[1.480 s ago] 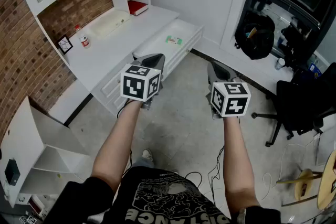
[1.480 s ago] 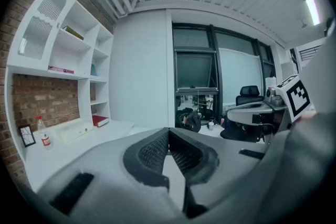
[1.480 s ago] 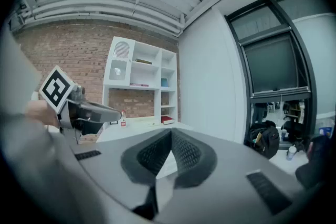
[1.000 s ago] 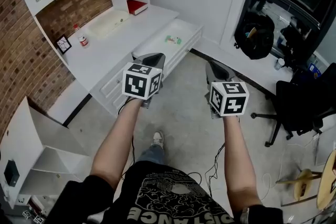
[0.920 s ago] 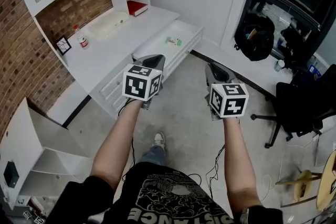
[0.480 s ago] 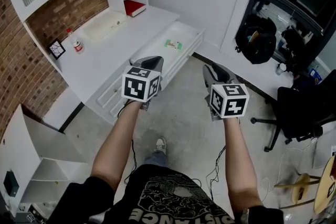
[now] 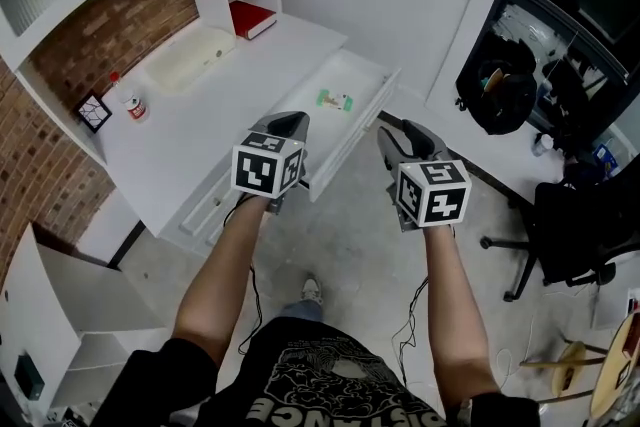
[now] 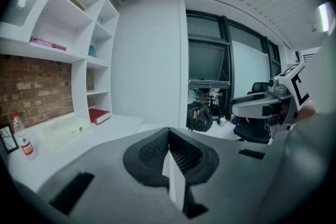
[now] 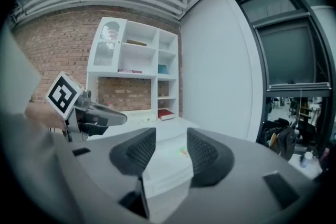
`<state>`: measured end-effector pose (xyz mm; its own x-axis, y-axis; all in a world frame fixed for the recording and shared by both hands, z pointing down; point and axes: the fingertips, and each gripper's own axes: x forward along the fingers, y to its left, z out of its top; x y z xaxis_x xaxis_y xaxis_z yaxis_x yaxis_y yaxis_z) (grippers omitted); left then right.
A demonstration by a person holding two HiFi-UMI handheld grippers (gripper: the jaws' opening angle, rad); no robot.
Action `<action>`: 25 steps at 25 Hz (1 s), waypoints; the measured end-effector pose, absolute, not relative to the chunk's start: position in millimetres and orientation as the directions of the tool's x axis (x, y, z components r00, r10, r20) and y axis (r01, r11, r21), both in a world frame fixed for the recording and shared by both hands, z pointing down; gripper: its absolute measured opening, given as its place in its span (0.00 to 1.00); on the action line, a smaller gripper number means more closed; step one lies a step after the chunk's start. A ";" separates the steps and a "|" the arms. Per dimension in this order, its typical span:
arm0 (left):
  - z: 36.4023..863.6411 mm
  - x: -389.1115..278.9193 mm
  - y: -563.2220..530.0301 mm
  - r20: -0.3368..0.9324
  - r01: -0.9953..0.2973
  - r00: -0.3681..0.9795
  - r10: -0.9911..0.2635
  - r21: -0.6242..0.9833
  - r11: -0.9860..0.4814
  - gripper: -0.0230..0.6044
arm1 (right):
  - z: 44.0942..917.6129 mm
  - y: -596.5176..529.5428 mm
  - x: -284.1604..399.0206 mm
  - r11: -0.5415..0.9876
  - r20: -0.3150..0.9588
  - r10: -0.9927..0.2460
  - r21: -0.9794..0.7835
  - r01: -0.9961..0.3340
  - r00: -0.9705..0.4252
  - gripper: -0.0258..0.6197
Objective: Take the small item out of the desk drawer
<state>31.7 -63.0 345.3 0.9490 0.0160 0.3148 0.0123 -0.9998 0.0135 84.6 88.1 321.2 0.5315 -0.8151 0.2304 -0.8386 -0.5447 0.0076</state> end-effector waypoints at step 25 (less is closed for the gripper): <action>369.9 117.0 -176.9 0.335 0.017 0.942 0.038 0.066 -0.998 0.04 | 344.3 -38.5 164.4 -0.492 0.325 -0.821 0.018 -0.871 0.470 0.55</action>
<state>117.0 -176.9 369.9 0.9416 0.0377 0.3345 0.0166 -0.9977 0.0657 164.4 -38.5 344.3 0.4700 -0.8207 0.3248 -0.8706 -0.4916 0.0176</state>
